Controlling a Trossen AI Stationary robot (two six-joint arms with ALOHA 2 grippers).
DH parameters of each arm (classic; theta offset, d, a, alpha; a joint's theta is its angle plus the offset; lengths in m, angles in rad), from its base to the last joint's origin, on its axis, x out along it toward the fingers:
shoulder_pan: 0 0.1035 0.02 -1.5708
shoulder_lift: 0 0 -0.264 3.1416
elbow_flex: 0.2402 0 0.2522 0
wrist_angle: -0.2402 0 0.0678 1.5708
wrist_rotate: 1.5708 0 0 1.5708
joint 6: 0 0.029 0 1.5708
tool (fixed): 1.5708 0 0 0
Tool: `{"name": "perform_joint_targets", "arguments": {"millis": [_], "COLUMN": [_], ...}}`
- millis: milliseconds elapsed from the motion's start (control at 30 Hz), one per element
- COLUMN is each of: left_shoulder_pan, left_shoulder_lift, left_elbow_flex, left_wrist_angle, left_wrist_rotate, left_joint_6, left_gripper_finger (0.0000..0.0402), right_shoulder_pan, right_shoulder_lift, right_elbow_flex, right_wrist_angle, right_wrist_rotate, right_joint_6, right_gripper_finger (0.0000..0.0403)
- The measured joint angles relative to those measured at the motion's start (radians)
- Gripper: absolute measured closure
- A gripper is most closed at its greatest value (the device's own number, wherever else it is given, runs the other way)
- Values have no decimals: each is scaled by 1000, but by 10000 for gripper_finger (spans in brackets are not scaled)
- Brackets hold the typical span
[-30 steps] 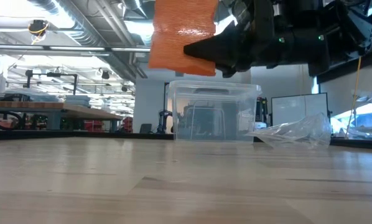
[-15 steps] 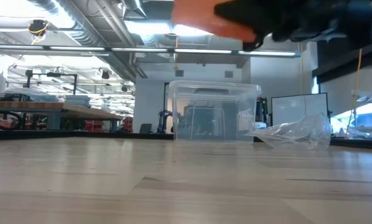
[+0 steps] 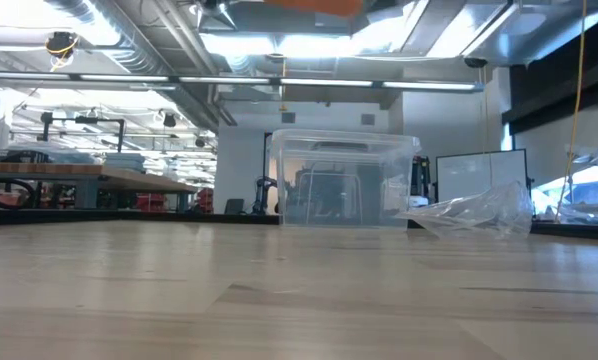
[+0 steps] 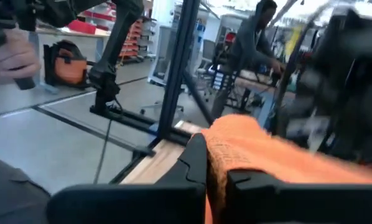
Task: Roll bandage
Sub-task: Roll the orange bandage
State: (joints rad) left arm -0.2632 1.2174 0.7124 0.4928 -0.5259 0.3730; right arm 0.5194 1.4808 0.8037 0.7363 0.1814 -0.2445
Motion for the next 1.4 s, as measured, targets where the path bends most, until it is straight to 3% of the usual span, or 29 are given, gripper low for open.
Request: {"name": "perform_joint_targets", "arguments": {"millis": [267, 467, 633, 800, 1067, 1200, 1400], "left_shoulder_pan": [-46, -112, -185, -242, -254, -230, -209], "left_shoulder_lift": [131, 218, 251, 251, 251, 252, 279], "left_elbow_flex": [0, 0, 1, 17, 29, 29, 29], "left_wrist_angle": [33, 120, 196, 206, 169, 113, 70], "left_wrist_rotate": [-3, -4, -1, -16, -54, -47, -9], "left_joint_6": [28, 59, 115, 188, 204, 116, -14], "left_gripper_finger": [399, 400, 399, 399, 399, 398, 398], "right_shoulder_pan": [-24, -95, -206, -323, -384, -385, -385], "right_shoulder_lift": [-21, -70, -100, -95, -85, -55, -30], "right_elbow_flex": [205, 255, 255, 178, 21, 1, 1], "right_wrist_angle": [-197, -310, -410, -444, -433, -441, -449], "right_wrist_rotate": [131, 222, 194, 84, -40, -27, -16], "right_joint_6": [-152, -166, -37, 162, 468, 529, 528], "right_gripper_finger": [400, 399, 398, 398, 395, 356, 236]}}
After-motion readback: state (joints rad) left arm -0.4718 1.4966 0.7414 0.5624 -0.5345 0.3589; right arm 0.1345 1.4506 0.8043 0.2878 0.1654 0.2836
